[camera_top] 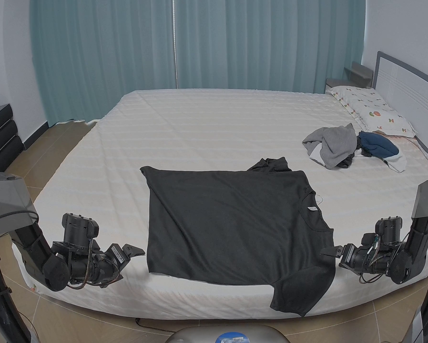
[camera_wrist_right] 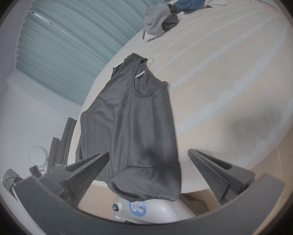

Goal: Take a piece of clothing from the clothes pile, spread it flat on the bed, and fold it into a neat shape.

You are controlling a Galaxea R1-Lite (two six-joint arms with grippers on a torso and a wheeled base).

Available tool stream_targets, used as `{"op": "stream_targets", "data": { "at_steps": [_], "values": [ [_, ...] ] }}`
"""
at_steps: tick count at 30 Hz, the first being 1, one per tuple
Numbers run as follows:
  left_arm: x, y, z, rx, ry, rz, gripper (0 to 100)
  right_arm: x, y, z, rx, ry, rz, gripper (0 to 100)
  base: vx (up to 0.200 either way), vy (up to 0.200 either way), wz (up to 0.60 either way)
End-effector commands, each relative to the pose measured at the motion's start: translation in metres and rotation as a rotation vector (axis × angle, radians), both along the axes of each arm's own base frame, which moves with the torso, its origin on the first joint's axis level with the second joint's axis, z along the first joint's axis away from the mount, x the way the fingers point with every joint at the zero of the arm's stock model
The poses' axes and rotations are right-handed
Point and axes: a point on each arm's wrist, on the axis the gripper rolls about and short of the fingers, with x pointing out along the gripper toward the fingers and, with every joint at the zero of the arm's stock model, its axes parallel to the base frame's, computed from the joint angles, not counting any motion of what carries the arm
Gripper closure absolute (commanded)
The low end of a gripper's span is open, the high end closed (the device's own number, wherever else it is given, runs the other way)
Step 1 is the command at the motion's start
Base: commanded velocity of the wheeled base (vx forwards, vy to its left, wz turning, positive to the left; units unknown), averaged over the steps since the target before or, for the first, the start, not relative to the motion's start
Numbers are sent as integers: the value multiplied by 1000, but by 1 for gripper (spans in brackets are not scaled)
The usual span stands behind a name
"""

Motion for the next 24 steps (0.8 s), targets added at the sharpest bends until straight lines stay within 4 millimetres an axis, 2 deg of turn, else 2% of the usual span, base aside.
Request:
{"op": "stream_targets", "data": {
  "at_steps": [1,10,11,17,24],
  "values": [
    [1,1,-2,0,6,2,0,5,4,-11,7,24,8,0,0,0,0],
    [2,0,-2,0,5,4,0,10,4,-15,8,26,9,0,0,0,0],
    [2,1,-2,-1,5,5,0,11,4,-15,6,23,7,100,0,0,0],
    [2,0,-5,2,17,2,0,6,-1,-11,-6,21,-11,100,0,0,0],
    [2,0,-5,3,15,3,0,4,-21,-2,-10,4,-81,100,0,0,0]
  ]
}}
